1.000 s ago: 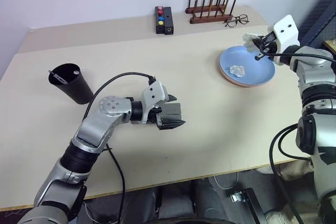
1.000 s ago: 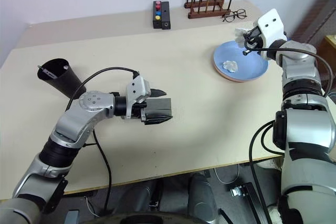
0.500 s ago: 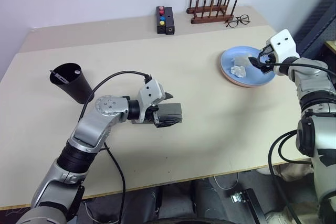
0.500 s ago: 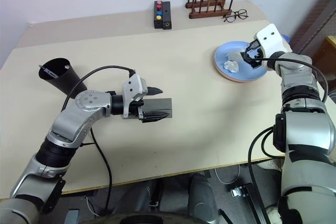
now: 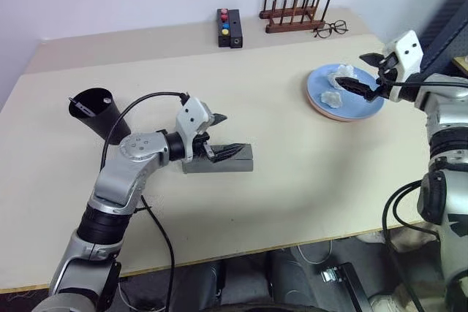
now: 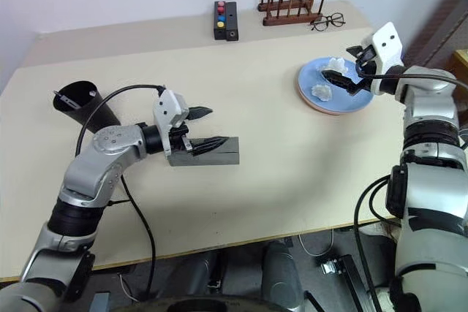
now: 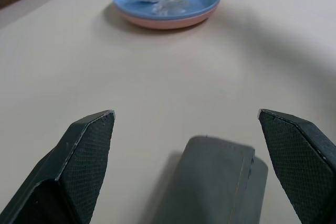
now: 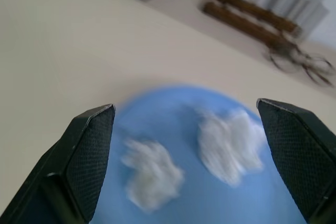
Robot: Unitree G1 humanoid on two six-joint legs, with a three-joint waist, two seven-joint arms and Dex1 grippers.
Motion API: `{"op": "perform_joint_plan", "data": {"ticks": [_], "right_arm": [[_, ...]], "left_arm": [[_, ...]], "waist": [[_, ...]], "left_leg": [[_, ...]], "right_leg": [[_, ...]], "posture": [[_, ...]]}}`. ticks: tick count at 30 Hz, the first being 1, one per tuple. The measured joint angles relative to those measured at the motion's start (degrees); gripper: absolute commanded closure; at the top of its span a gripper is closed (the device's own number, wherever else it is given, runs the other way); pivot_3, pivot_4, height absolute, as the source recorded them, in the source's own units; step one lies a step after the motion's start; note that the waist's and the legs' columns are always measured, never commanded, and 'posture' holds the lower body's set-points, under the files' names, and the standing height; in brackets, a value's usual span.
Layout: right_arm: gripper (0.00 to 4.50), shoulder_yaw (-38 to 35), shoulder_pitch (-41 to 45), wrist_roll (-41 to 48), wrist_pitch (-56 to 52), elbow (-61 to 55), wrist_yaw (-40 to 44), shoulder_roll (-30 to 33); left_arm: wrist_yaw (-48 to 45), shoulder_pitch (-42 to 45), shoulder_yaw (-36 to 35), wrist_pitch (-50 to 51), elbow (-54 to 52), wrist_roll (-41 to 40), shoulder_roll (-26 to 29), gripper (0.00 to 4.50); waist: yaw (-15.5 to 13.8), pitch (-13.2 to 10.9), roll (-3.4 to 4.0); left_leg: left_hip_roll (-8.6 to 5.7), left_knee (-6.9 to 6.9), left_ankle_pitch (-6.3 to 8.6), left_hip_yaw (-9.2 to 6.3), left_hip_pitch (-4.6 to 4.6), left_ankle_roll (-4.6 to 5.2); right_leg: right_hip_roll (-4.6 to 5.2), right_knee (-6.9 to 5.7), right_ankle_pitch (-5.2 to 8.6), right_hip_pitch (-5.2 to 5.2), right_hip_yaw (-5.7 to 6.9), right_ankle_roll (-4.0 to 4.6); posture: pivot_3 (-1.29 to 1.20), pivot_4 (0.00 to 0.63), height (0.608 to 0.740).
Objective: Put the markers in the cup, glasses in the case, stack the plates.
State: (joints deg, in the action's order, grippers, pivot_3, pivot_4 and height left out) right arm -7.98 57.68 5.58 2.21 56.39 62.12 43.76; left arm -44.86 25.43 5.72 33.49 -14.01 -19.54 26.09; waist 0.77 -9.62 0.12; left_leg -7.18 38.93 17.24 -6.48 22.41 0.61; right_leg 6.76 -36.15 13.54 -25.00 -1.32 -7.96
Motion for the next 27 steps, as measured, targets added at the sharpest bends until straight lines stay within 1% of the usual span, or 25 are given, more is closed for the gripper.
{"op": "perform_joint_plan", "data": {"ticks": [2, 4, 7, 10, 12, 15, 17, 21, 24, 27], "right_arm": [[0.09, -0.59, -8.15, 3.73, -3.99, -10.79, 4.46, 0.88], [0.09, -0.83, -16.62, 6.69, -9.25, -18.39, 8.6, 2.81], [0.09, -2.66, -26.08, 10.53, -15.44, -27.85, 11.2, 5.41], [0.09, -6.78, -35.15, 14.0, -19.33, -37.24, 12.17, 9.03], [0.09, -9.0, -40.42, 15.22, -20.81, -41.1, 12.31, 10.5], [0.09, -11.41, -45.93, 16.26, -22.23, -45.43, 11.44, 10.66], [0.09, -14.16, -50.92, 17.03, -23.21, -48.32, 10.75, 11.38], [0.09, -19.7, -57.15, 18.14, -24.49, -53.93, 8.67, 11.42], [0.09, -22.17, -59.6, 18.22, -24.67, -55.93, 6.89, 11.44], [0.09, -23.03, -61.34, 18.23, -24.66, -56.52, 5.61, 11.4]], "left_arm": [[1.44, -2.82, -3.38, -1.56, -1.47, -1.89, -1.68, 0.0], [1.56, -6.05, -5.82, -2.31, -3.54, -3.46, -1.21, 0.0], [0.36, -11.82, -8.43, -5.23, -6.2, -4.21, 1.18, 0.0], [-2.57, -19.11, -12.62, -5.42, -9.47, -7.96, 4.39, 0.0], [-4.49, -23.63, -15.77, -5.38, -11.31, -10.23, 7.04, 0.0], [-6.85, -29.54, -19.89, -5.41, -14.61, -13.11, 10.05, 0.0], [-8.5, -34.76, -23.62, -5.48, -16.64, -14.81, 12.0, 0.0], [-8.64, -41.3, -29.63, -5.64, -19.47, -16.52, 12.71, 0.0], [-8.55, -45.08, -31.59, -6.44, -21.36, -17.1, 12.61, 0.0], [-8.16, -47.69, -32.53, -7.03, -22.13, -17.2, 12.32, 0.0]], "waist": [[-0.51, 0.01, -0.02], [-1.06, 0.0, 0.01], [-1.29, 0.02, 0.15], [-1.29, 0.03, 0.17], [-1.36, 0.03, 0.17], [-1.46, 0.04, 0.18], [-1.55, 0.04, 0.18], [-1.64, 0.03, 0.18], [-1.61, 0.03, 0.17], [-1.65, 0.03, 0.18]], "left_leg": [[0.0, 0.05, 0.01, -0.12, 0.01, 0.01], [-0.04, 0.09, 0.02, -0.08, 0.01, 0.02], [-0.02, 0.12, 0.01, 0.0, -0.01, 0.01], [0.05, 0.07, 0.02, 0.02, -0.05, 0.01], [0.05, 0.08, 0.03, 0.03, -0.08, 0.02], [0.04, 0.09, 0.19, 0.05, -0.12, 0.3], [0.05, 0.08, 0.21, 0.05, -0.14, 0.31], [0.05, 0.09, 0.23, 0.04, -0.15, 0.35], [0.05, 0.08, 0.29, 0.04, -0.27, 0.43], [0.06, 0.08, 0.29, 0.04, -0.28, 0.43]], "right_leg": [[0.01, 0.04, 0.0, 0.08, 0.09, 0.0], [0.04, 0.01, 0.0, 0.07, 0.07, 0.0], [0.04, -0.01, 0.0, 0.05, -0.01, 0.0], [0.01, -0.02, 0.0, 0.05, -0.03, 0.01], [0.02, 0.0, 0.0, 0.11, -0.03, 0.02], [0.04, 0.02, 0.0, 0.19, -0.03, 0.03], [0.03, 0.03, 0.0, 0.2, -0.03, 0.03], [0.05, 0.08, 0.01, 0.29, -0.02, 0.04], [0.05, 0.11, 0.01, 0.4, -0.01, 0.05], [0.06, 0.11, 0.02, 0.43, 0.0, 0.06]], "posture": [[0.0, 0.15, 0.74], [0.0, 0.15, 0.74], [0.0, 0.15, 0.74], [0.0, 0.15, 0.74], [0.0, 0.15, 0.74], [0.0, 0.15, 0.74], [0.0, 0.15, 0.74], [0.0, 0.15, 0.74], [0.0, 0.15, 0.74], [0.0, 0.15, 0.74]]}}
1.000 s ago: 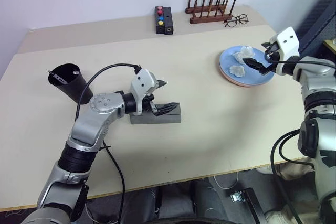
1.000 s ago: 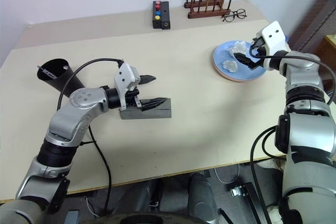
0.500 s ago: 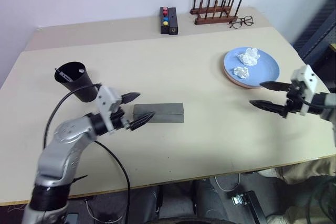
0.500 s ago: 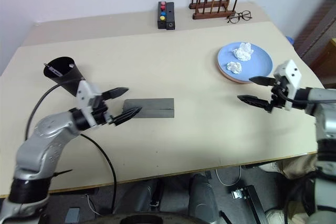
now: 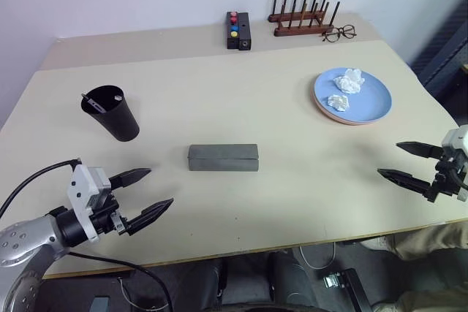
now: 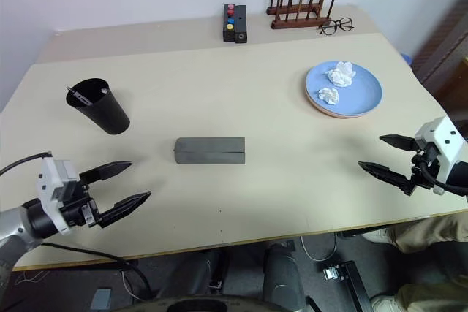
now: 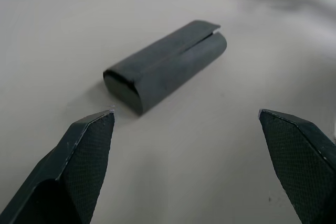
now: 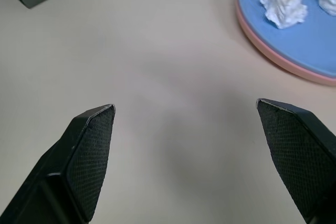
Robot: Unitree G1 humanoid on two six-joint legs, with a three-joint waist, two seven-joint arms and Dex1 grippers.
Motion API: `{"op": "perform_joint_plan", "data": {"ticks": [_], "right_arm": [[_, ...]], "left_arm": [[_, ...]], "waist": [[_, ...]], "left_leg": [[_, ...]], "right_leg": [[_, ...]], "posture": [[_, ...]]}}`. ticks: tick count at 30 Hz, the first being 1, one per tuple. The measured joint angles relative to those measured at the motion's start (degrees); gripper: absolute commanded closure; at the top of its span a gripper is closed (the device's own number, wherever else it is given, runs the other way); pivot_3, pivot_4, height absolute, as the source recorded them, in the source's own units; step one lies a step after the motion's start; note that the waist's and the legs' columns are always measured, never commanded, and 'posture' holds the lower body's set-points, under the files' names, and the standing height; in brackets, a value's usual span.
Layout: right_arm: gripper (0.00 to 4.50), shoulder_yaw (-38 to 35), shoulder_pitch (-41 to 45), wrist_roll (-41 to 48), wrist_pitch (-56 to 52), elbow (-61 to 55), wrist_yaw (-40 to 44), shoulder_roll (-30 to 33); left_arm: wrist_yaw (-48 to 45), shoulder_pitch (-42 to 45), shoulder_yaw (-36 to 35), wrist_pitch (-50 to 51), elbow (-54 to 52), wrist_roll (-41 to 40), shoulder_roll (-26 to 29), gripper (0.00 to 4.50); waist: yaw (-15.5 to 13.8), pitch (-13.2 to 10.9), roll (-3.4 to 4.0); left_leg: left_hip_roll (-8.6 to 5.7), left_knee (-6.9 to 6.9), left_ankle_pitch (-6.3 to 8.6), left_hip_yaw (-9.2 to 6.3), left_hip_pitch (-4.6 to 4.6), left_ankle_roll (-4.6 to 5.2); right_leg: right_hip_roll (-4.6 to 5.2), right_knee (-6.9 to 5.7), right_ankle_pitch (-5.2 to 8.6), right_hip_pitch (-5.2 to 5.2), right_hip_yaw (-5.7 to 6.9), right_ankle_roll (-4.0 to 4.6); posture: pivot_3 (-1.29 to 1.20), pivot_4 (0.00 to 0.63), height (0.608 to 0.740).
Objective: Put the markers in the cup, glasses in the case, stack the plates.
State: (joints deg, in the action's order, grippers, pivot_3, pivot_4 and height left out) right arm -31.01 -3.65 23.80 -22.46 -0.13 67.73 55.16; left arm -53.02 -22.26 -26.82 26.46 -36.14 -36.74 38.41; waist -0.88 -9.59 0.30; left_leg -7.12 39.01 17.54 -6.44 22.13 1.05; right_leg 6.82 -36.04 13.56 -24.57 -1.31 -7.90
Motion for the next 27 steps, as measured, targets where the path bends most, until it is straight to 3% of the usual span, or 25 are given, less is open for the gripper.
{"op": "perform_joint_plan", "data": {"ticks": [11, 20, 27], "right_arm": [[0.09, -0.05, -0.92, 1.84, -0.04, -0.89, -2.09, -0.36], [0.09, 0.96, -0.87, 3.75, -0.23, -1.18, -3.74, -3.77], [0.09, 0.89, -1.3, 5.79, -0.92, -1.59, -4.76, -4.8]], "left_arm": [[5.82, -3.93, 0.69, -2.89, -2.49, 0.2, -5.42, 0.0], [5.6, -8.59, 1.82, -11.21, -1.95, 1.91, -11.44, 0.0], [4.89, -8.88, 3.62, -15.95, 2.2, 3.78, -12.51, 0.0]], "waist": [[0.05, -0.01, -0.01], [-0.01, -0.01, -0.03], [-0.04, -0.01, -0.03]], "left_leg": [[0.01, -0.01, 0.01, 0.01, 0.0, 0.01], [0.03, -0.01, 0.05, 0.01, 0.0, 0.08], [0.03, -0.01, 0.06, 0.0, 0.0, 0.11]], "right_leg": [[0.03, 0.1, 0.0, 0.03, 0.0, 0.0], [0.03, 0.24, 0.09, 0.11, 0.01, 0.17], [0.01, 0.3, 0.1, 0.13, 0.02, 0.18]], "posture": [[0.0, 0.15, 0.74], [0.0, 0.15, 0.74], [0.0, 0.15, 0.74]]}}
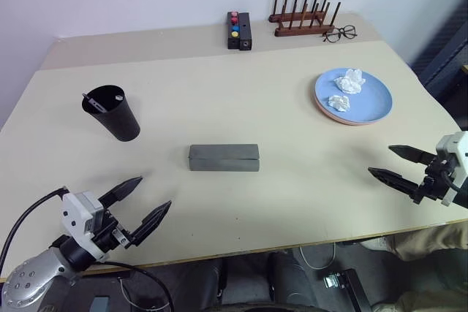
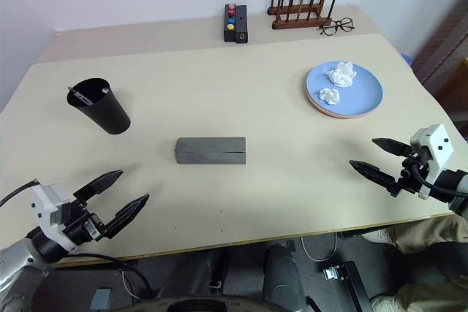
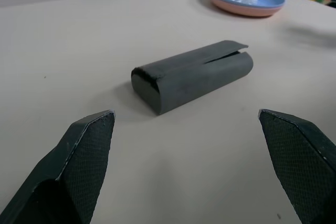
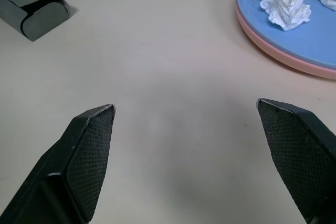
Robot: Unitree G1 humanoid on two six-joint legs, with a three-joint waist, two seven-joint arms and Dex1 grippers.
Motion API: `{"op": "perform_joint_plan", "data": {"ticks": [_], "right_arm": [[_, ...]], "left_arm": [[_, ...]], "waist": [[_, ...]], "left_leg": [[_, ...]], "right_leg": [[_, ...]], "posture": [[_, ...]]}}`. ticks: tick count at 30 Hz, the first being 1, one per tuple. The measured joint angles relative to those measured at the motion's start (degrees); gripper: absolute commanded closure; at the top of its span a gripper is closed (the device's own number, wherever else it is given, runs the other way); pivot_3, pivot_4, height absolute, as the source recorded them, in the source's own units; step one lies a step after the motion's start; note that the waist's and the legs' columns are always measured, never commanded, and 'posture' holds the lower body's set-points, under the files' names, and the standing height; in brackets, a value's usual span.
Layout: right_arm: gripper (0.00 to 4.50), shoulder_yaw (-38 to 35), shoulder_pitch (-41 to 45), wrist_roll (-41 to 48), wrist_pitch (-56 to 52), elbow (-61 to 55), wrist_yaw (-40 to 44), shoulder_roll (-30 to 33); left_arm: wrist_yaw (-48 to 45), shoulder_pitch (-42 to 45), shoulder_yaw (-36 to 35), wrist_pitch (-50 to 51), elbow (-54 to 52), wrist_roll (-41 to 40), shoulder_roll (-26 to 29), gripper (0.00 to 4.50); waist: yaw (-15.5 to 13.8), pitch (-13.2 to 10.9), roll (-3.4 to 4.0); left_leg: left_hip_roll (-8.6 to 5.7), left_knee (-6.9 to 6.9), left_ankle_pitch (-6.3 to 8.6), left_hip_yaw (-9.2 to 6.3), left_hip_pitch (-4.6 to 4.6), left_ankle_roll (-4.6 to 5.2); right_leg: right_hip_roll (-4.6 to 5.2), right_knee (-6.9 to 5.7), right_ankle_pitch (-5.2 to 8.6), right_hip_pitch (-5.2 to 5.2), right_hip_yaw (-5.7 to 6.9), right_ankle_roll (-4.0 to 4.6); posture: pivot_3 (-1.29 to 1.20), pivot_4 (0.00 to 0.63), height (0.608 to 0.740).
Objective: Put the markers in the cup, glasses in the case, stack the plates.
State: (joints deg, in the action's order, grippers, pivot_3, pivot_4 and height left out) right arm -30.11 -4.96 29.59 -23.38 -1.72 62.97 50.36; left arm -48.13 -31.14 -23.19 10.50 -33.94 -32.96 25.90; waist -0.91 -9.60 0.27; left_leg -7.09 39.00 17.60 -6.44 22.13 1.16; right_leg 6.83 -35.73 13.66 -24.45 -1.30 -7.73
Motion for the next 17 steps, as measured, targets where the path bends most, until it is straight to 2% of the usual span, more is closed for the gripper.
{"op": "perform_joint_plan", "data": {"ticks": [13, 17], "right_arm": [[0.09, -0.35, -0.62, 0.42, 0.98, 3.07, 2.51, 2.49], [0.09, -0.58, -3.07, 0.46, 1.76, 3.0, 3.15, 2.5]], "left_arm": [[-1.63, 0.49, 0.63, -0.43, 1.96, -0.69, 3.29, 0.0], [-2.68, -0.42, 0.43, -0.14, 2.15, -1.08, 4.41, 0.0]], "waist": [[0.07, 0.0, 0.01], [0.0, 0.0, 0.01]], "left_leg": [[0.0, -0.02, 0.02, 0.01, 0.0, 0.03], [0.02, -0.03, 0.04, -0.01, 0.0, 0.07]], "right_leg": [[-0.02, 0.08, 0.0, 0.02, 0.01, -0.01], [-0.01, 0.17, 0.0, 0.07, 0.02, 0.0]], "posture": [[0.0, 0.15, 0.74], [0.0, 0.15, 0.74]]}}
